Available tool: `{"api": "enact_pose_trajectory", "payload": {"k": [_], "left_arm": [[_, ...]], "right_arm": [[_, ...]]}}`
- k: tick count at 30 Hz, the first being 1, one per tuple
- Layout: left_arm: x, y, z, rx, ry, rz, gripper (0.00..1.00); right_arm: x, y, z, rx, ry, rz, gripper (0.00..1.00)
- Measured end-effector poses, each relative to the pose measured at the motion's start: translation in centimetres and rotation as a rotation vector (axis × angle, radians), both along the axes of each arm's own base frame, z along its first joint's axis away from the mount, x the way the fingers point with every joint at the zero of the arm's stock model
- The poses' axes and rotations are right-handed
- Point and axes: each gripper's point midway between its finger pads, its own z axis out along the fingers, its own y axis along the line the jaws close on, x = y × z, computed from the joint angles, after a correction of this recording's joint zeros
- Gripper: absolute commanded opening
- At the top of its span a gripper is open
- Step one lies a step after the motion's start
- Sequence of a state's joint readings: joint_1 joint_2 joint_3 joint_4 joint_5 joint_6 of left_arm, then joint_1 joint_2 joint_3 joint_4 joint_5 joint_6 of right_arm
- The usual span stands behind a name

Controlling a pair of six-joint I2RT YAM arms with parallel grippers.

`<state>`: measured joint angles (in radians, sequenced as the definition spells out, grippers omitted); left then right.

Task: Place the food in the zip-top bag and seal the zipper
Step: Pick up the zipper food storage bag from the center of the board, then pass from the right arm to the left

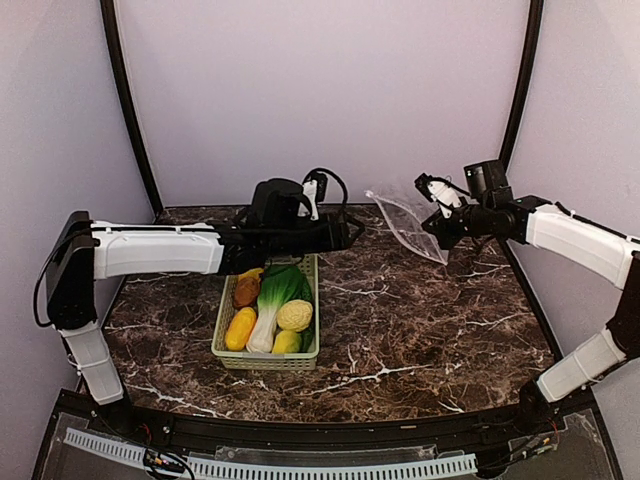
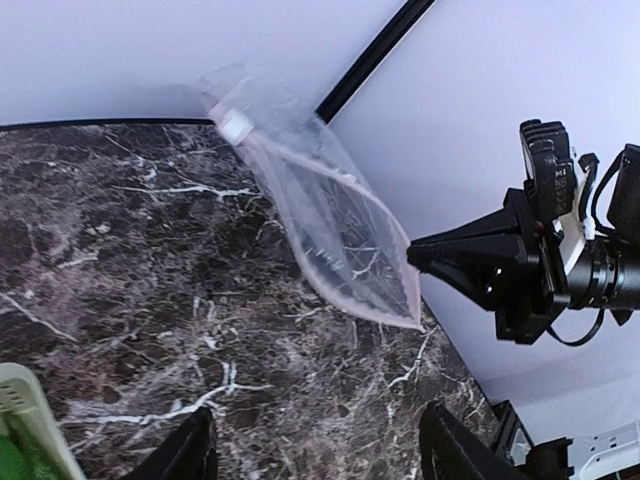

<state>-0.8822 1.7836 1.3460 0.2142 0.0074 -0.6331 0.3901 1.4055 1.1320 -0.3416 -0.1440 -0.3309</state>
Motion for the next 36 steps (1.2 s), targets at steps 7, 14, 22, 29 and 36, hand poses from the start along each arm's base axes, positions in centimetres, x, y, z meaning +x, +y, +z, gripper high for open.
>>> {"api": "enact_pose_trajectory", "payload": {"k": [7, 14, 22, 29, 36], "left_arm": [[1.2, -4.5, -2.8, -0.104, 0.106, 0.025, 0.68], [2.7, -6.0, -5.2, -0.151, 0.204, 0.090, 0.63], [3.6, -6.3, -6.6, -0.183, 0.264, 0.154, 0.50], [3.2, -7.0, -5.9, -0.233, 0.276, 0.135, 0.52], [-1.4, -7.5, -8.9, -0.229, 0.357, 0.124, 0.57]], "right_arm": [[-2.2, 3.4, 0.0, 0.140, 0.085, 0.104, 0.00], [-3.0, 4.7, 0.3, 0.211, 0.130, 0.137, 0.00], [-3.5, 5.3, 0.6, 0.261, 0.163, 0.156, 0.00], [-3.3, 4.9, 0.6, 0.248, 0.148, 0.132, 0.00], [-3.1, 4.6, 0.5, 0.239, 0.139, 0.116, 0.00]]}}
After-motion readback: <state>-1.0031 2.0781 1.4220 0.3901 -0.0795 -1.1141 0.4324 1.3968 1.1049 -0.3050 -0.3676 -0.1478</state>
